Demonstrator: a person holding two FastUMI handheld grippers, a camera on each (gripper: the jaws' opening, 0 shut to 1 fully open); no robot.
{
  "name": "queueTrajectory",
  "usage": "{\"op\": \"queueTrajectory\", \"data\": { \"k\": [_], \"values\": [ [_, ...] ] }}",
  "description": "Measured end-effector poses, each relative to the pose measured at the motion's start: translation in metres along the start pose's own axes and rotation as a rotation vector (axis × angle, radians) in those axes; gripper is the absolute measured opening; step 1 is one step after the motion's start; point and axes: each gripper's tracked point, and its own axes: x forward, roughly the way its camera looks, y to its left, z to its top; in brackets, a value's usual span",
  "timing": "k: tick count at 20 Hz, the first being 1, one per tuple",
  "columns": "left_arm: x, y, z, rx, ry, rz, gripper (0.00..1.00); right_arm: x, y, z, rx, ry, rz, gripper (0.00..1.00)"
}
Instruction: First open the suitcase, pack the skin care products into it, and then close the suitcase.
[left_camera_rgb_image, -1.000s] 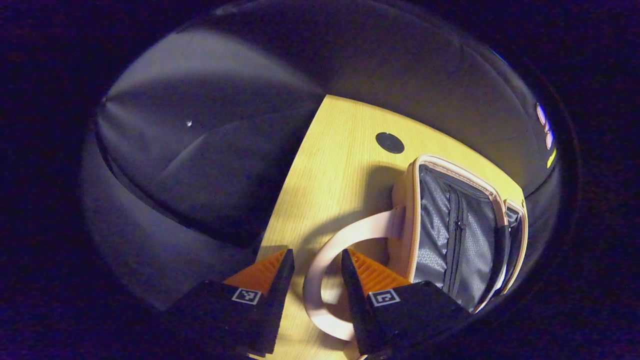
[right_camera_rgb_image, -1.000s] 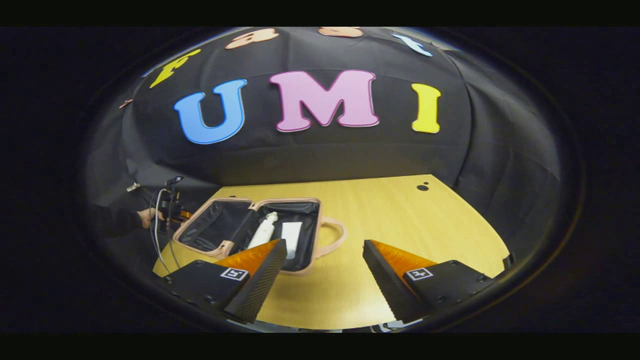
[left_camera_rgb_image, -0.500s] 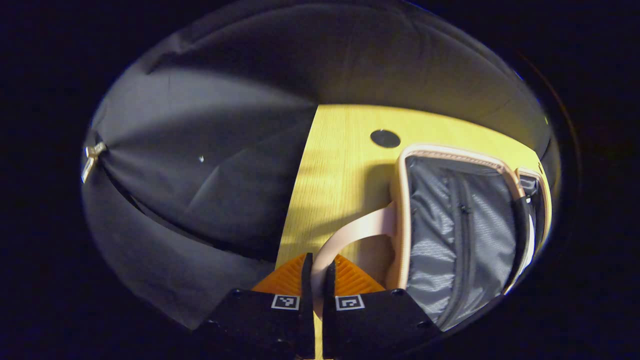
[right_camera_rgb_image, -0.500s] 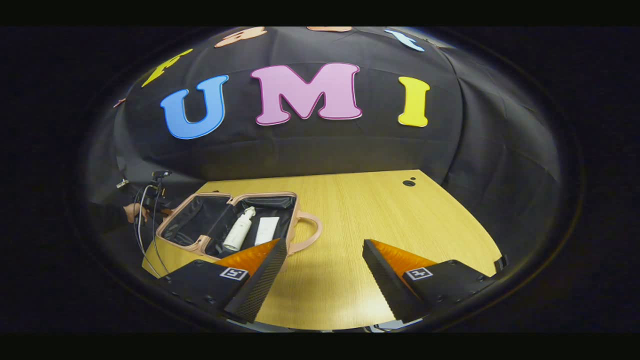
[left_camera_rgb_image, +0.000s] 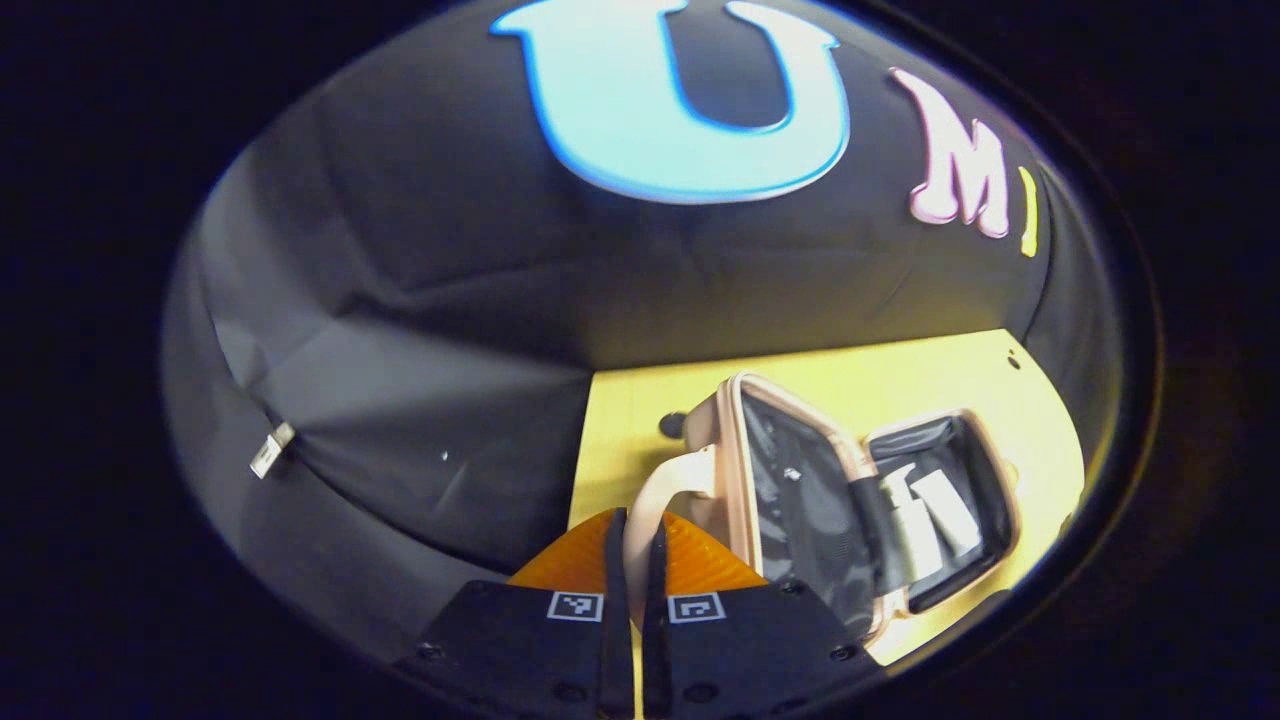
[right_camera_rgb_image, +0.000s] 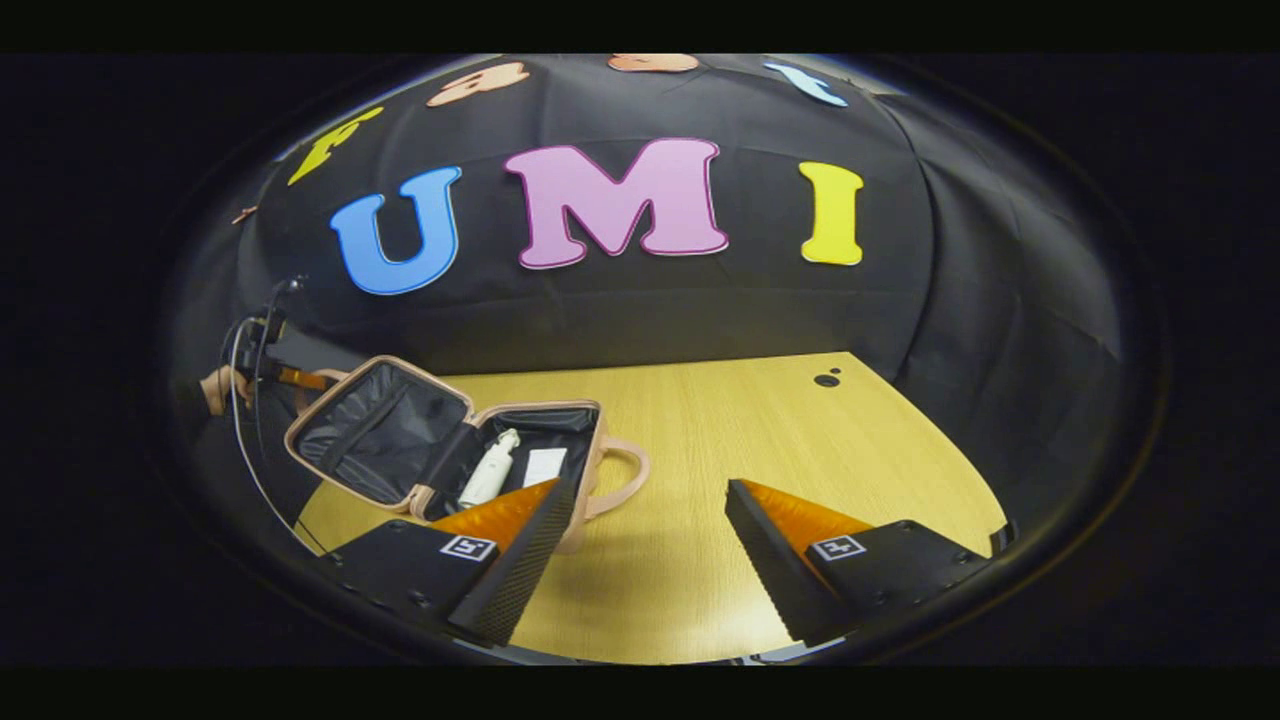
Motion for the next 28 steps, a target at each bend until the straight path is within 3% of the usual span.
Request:
{"op": "queueTrajectory", "data": {
  "k": [3,8,12,15,21,25,28],
  "values": [
    [-0.024,-0.055,0.044,-0.023,-0.105,-0.094,0.09,-0.001,-0.014,0.008,0.017,-0.026,-0.005,0.98],
    [-0.062,-0.174,0.088,-0.187,-0.242,-0.205,0.09,0.002,-0.048,0.024,0.050,-0.060,0.005,0.98],
    [-0.067,-0.270,0.093,-0.320,-0.259,-0.322,0.08,0.019,-0.079,0.041,0.021,-0.082,0.006,0.98],
    [-0.043,-0.354,0.068,-0.404,-0.227,-0.389,0.09,0.027,-0.105,0.051,-0.002,-0.113,0.006,0.98],
    [0.024,-0.453,-0.017,-0.192,-0.179,-0.313,0.09,0.046,-0.135,0.044,-0.038,-0.103,0.056,0.97],
    [0.047,-0.476,-0.040,-0.171,-0.123,-0.251,0.13,0.045,-0.144,0.052,-0.030,-0.142,0.065,0.98],
    [0.026,-0.470,-0.021,-0.136,-0.173,-0.249,0.33,0.037,-0.148,0.067,-0.028,-0.190,0.050,0.97]
  ]
}}
